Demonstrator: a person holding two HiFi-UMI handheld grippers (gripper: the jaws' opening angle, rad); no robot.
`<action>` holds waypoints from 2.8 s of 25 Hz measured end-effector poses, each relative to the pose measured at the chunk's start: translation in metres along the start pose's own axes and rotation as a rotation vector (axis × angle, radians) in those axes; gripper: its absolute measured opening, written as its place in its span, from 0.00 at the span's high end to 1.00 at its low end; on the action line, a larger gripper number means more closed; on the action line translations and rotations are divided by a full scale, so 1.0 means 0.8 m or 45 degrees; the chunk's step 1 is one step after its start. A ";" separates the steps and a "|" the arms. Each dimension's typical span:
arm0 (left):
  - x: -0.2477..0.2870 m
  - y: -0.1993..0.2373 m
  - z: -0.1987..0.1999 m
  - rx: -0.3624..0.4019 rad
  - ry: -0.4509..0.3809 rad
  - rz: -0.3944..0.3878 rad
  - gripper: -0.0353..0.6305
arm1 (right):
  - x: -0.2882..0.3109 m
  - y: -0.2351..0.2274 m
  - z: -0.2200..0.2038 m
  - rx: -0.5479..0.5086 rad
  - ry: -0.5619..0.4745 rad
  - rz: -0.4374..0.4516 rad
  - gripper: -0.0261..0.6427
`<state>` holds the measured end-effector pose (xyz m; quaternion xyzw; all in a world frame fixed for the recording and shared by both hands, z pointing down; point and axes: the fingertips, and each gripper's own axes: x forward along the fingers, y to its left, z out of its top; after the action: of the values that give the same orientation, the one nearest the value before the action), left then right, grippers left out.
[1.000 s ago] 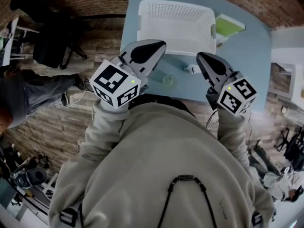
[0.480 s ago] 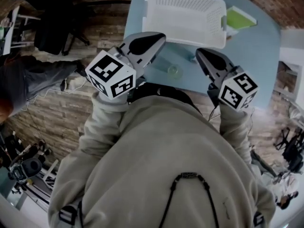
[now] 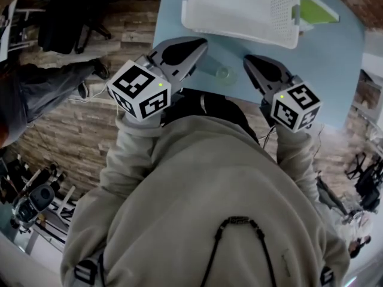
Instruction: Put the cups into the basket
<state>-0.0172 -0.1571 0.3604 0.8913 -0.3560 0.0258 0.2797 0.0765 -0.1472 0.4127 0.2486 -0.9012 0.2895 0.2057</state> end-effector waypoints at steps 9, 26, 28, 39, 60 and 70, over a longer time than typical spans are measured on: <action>-0.002 0.003 -0.047 -0.093 0.048 -0.018 0.95 | 0.032 -0.011 -0.080 0.089 0.125 -0.040 0.94; -0.008 0.022 -0.100 -0.237 0.063 -0.028 0.95 | 0.053 -0.045 -0.186 0.146 0.331 -0.212 0.74; -0.007 0.025 -0.106 -0.247 0.069 -0.021 0.95 | 0.057 -0.050 -0.197 0.150 0.360 -0.222 0.71; -0.006 0.040 -0.126 -0.247 0.108 0.019 0.95 | 0.085 -0.081 -0.231 0.112 0.492 -0.272 0.70; -0.018 0.064 -0.136 -0.262 0.129 0.089 0.95 | 0.090 -0.104 -0.246 -0.022 0.599 -0.413 0.91; -0.032 0.074 -0.129 -0.176 0.152 0.137 0.95 | 0.088 -0.098 -0.236 -0.061 0.595 -0.403 0.91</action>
<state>-0.0590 -0.1225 0.4695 0.8463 -0.3870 0.0694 0.3594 0.1079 -0.1082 0.6231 0.3076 -0.7859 0.2819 0.4564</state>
